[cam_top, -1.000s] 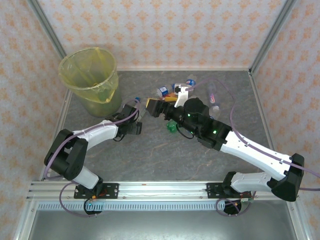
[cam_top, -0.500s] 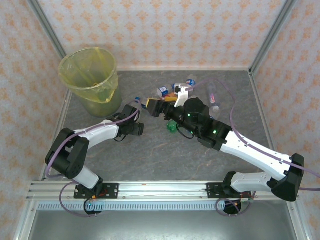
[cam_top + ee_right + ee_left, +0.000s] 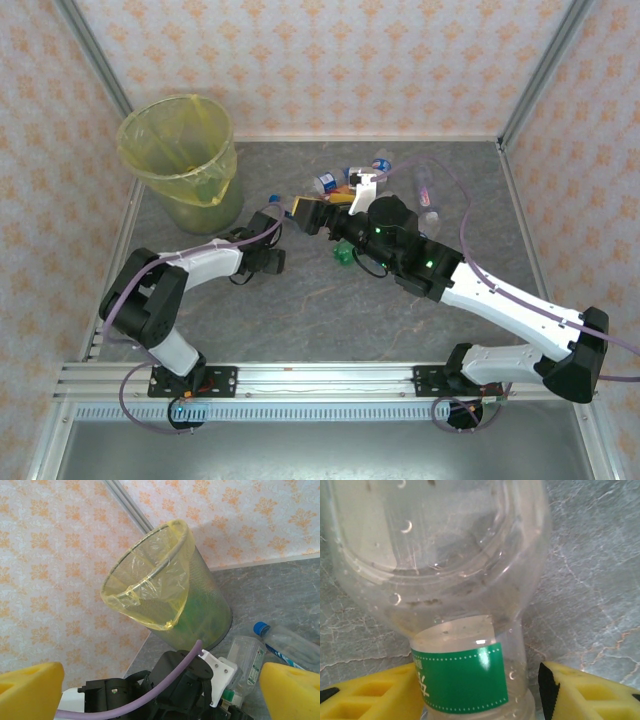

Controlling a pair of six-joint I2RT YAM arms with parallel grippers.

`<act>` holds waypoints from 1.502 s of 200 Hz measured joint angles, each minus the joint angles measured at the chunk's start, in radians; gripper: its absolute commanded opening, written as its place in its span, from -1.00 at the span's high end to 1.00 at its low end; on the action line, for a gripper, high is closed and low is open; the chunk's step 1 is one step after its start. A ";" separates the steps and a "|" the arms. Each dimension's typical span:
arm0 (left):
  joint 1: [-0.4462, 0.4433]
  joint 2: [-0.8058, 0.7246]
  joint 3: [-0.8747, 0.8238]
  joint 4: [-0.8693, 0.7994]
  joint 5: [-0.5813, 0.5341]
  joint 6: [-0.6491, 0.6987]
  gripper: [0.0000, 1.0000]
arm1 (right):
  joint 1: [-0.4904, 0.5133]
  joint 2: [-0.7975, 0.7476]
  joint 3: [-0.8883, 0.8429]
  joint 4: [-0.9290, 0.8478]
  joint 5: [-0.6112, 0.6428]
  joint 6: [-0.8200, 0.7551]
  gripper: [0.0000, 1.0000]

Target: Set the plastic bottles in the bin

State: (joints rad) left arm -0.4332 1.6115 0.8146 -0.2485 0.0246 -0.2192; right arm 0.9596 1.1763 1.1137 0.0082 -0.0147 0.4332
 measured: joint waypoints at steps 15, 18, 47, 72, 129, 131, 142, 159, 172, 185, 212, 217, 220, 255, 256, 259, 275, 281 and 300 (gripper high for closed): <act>0.000 0.001 0.002 0.000 -0.006 -0.003 -0.06 | 0.000 0.000 0.000 0.000 0.000 0.000 -0.99; 0.000 0.001 0.002 0.000 -0.006 -0.002 -0.04 | 0.000 0.000 0.000 0.000 0.000 0.000 -0.99; -0.001 0.001 0.003 0.000 -0.007 -0.016 0.14 | 0.000 -0.001 -0.003 0.000 0.003 0.000 -0.99; -0.006 -0.006 0.003 -0.005 -0.007 -0.016 0.21 | 0.000 -0.001 -0.012 0.000 0.008 0.000 -0.99; -0.051 -0.161 0.015 -0.044 -0.015 -0.053 0.26 | 0.000 -0.001 -0.016 0.001 0.011 0.000 -0.99; -0.053 -0.168 0.018 -0.047 -0.015 -0.054 0.26 | 0.000 -0.001 -0.016 0.000 0.011 0.000 -0.99; -0.065 -0.206 0.030 -0.051 -0.018 -0.067 0.28 | 0.000 -0.001 -0.016 0.001 0.011 0.000 -0.99; -0.078 -0.261 0.058 -0.062 -0.030 -0.082 0.32 | 0.000 -0.001 -0.016 0.001 0.014 0.000 -0.99; -0.082 -0.299 0.086 -0.071 -0.038 -0.098 0.34 | 0.000 -0.001 -0.016 0.001 0.018 -0.001 -0.99; -0.082 -0.340 0.119 -0.079 -0.053 -0.114 0.35 | 0.000 -0.001 -0.016 0.002 0.021 -0.002 -0.99; -0.082 -0.399 0.209 -0.100 -0.084 -0.138 0.36 | 0.000 -0.001 -0.016 0.016 0.024 -0.008 -0.99; -0.082 -0.406 0.229 -0.105 -0.090 -0.140 0.36 | 0.000 -0.001 -0.016 0.018 0.024 -0.009 -0.99; -0.082 -0.410 0.241 -0.107 -0.093 -0.143 0.36 | 0.000 -0.001 -0.016 0.018 0.024 -0.009 -0.99; -0.076 -0.423 0.379 -0.145 -0.144 -0.155 0.39 | 0.000 -0.001 -0.016 0.028 0.022 -0.008 -0.99; -0.075 -0.423 0.386 -0.149 -0.145 -0.156 0.39 | 0.000 -0.001 -0.016 0.028 0.022 -0.008 -0.99; -0.072 -0.423 0.397 -0.154 -0.148 -0.158 0.39 | 0.000 -0.001 -0.016 0.029 0.022 -0.008 -0.99; -0.039 -0.420 0.461 -0.184 -0.162 -0.166 0.39 | 0.000 -0.001 -0.016 0.032 0.022 -0.008 -0.99; -0.020 -0.418 0.484 -0.195 -0.165 -0.173 0.39 | 0.000 -0.001 -0.016 0.032 0.022 -0.008 -0.99; 0.064 -0.410 0.546 -0.219 -0.161 -0.179 0.39 | 0.000 -0.001 -0.016 0.032 0.021 -0.008 -0.99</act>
State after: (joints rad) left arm -0.3691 1.2015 1.3602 -0.4675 -0.1364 -0.3981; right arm 0.9596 1.1751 1.0977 0.0399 0.0059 0.4252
